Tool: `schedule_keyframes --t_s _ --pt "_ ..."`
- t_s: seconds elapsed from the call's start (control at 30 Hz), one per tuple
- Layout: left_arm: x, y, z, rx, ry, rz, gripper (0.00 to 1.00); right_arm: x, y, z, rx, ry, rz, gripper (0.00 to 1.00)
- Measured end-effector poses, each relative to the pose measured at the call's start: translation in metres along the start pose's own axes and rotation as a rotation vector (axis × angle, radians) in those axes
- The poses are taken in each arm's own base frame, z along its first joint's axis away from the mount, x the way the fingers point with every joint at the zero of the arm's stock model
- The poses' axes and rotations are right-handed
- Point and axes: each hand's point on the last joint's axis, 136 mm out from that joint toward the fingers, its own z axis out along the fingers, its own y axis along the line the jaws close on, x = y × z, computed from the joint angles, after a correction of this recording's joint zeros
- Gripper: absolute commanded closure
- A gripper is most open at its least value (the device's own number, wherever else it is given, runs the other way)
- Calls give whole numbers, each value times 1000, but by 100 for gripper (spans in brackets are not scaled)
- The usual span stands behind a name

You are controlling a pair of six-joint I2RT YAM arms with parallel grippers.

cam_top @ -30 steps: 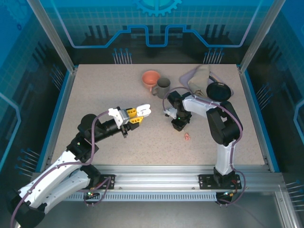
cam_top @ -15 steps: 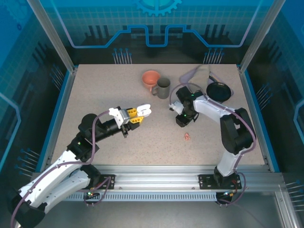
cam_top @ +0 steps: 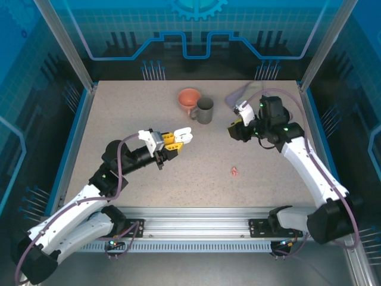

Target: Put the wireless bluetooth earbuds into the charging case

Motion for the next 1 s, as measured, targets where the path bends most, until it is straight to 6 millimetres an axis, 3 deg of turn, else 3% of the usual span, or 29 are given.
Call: schedule_keyframes --t_s 0.17,0.37,0.53,0.77,1.0 --pt "1 -1 4 18 -3 -27 100 -41 32 -32 -117 -189 -58 69" --pt "-3 -2 6 26 -22 -41 100 -72 67 -58 -289 -314 -122 70" --pt "-11 -3 7 38 -54 -47 100 -88 93 -75 -406 -371 -191 70" --pt "-1 -8 16 106 -28 -97 100 -107 131 -83 -573 -402 -320 70" --pt "-5 -3 15 152 -29 -133 100 -114 150 -85 -679 -398 -415 71"
